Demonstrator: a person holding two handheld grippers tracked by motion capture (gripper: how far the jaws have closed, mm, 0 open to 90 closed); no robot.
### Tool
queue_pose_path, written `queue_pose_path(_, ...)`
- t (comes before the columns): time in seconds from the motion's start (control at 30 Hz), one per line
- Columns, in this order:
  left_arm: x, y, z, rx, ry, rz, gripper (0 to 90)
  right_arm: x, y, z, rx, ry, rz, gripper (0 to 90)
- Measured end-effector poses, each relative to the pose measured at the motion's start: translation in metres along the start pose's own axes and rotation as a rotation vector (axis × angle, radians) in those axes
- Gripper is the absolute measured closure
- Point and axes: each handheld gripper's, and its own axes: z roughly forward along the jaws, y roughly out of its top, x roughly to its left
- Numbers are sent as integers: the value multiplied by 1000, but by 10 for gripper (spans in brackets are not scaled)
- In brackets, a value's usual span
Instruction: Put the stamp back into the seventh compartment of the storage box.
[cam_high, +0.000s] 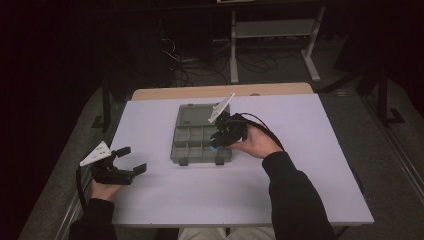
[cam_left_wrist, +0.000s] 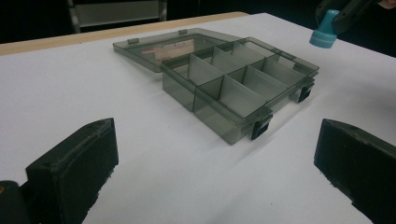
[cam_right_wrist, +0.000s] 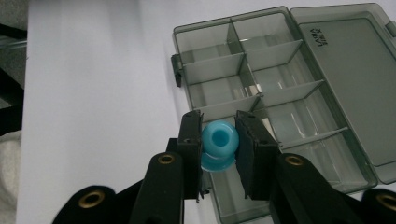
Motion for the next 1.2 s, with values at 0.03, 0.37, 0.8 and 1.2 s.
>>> queue_pose_path(0.03,0,0,0,1,0,1,0,-1,0,1,-1,-2,5,714)
queue_pose_path(0.37,0,0,0,2,0,0,0,-11,4,13,1,-9,33,714)
queue_pose_path(0.8,0,0,1,6,-5,4,0,-16,4,39,28,-3,38,714)
queue_pose_path(1.2,1,0,1,3,-6,4,0,-15,4,53,58,-5,29,713)
